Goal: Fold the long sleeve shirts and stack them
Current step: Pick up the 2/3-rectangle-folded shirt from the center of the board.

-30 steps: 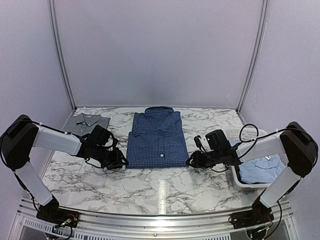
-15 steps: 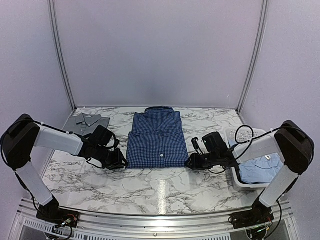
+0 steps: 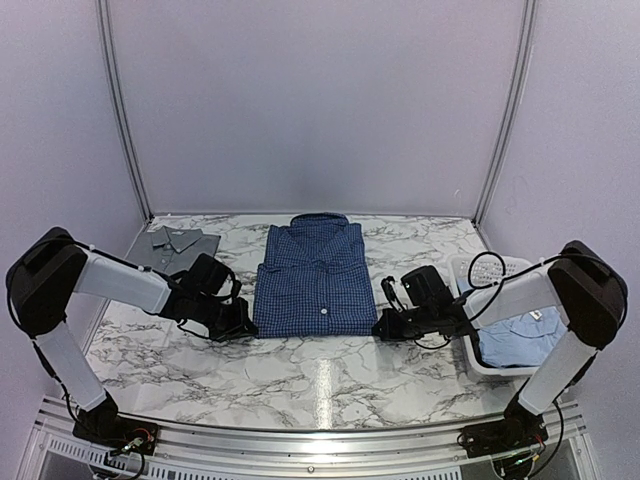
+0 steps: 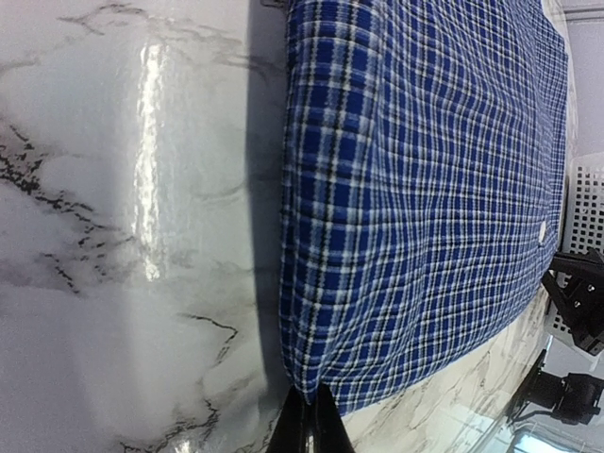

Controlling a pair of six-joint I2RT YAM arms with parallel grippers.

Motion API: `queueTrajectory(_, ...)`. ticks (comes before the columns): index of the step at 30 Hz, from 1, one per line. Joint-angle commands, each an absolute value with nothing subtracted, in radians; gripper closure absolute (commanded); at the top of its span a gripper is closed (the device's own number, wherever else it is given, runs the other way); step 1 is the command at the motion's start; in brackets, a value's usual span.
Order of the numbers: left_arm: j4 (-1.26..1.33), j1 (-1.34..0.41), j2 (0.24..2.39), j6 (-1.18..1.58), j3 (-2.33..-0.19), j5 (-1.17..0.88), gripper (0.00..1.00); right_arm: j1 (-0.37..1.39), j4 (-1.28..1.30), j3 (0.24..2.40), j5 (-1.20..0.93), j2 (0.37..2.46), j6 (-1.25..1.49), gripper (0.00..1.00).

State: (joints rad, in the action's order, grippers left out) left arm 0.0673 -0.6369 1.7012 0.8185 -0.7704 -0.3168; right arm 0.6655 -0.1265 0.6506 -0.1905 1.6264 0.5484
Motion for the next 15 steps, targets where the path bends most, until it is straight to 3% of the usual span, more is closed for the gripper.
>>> queueTrajectory(1,0.128,-0.644,1.677,0.844,-0.729,-0.327,1.00,0.706,-0.094,0.662,-0.162,1.616,0.541,1.00)
queueTrajectory(15,0.003,-0.716,1.293,0.860,-0.522,-0.208,1.00,0.905,0.018,0.572,-0.043,1.405,0.653,1.00)
